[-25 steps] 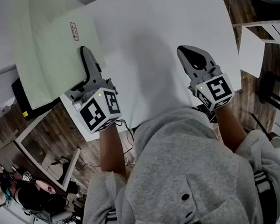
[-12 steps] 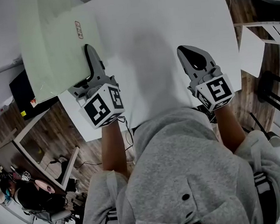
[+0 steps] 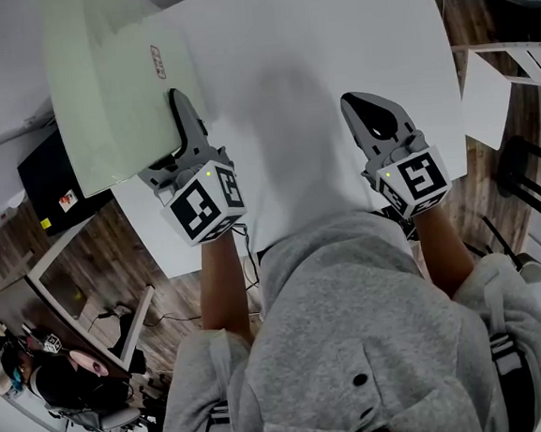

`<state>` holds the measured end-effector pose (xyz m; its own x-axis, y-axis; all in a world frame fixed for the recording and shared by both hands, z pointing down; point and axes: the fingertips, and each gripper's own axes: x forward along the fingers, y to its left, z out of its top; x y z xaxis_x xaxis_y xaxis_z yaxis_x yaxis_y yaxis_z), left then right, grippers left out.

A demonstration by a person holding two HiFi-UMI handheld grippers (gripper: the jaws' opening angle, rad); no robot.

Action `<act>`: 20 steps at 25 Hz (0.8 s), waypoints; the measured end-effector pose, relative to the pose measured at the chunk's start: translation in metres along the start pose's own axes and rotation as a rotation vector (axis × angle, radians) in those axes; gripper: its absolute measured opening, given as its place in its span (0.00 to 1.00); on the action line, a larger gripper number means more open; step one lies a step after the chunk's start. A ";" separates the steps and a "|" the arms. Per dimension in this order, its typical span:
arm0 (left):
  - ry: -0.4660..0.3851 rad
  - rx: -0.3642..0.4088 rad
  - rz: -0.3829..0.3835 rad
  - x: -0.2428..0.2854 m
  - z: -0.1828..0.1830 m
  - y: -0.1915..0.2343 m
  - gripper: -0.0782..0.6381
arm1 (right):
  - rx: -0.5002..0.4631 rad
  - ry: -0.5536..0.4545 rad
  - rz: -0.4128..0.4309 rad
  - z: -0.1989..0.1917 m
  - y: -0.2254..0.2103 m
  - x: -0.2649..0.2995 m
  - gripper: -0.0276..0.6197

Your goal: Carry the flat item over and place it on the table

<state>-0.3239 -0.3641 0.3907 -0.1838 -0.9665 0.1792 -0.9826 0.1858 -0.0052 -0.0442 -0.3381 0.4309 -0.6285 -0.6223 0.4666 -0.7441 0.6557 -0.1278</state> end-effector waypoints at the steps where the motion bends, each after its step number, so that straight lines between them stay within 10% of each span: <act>1: -0.002 0.000 0.001 0.001 0.000 0.000 0.49 | 0.001 0.001 -0.001 0.000 -0.001 0.000 0.09; 20: -0.018 0.006 -0.015 0.002 -0.012 -0.003 0.51 | -0.007 0.000 0.004 0.001 0.006 0.001 0.09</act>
<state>-0.3212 -0.3643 0.4031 -0.1695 -0.9722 0.1613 -0.9853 0.1705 -0.0083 -0.0496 -0.3353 0.4298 -0.6314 -0.6199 0.4658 -0.7401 0.6612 -0.1232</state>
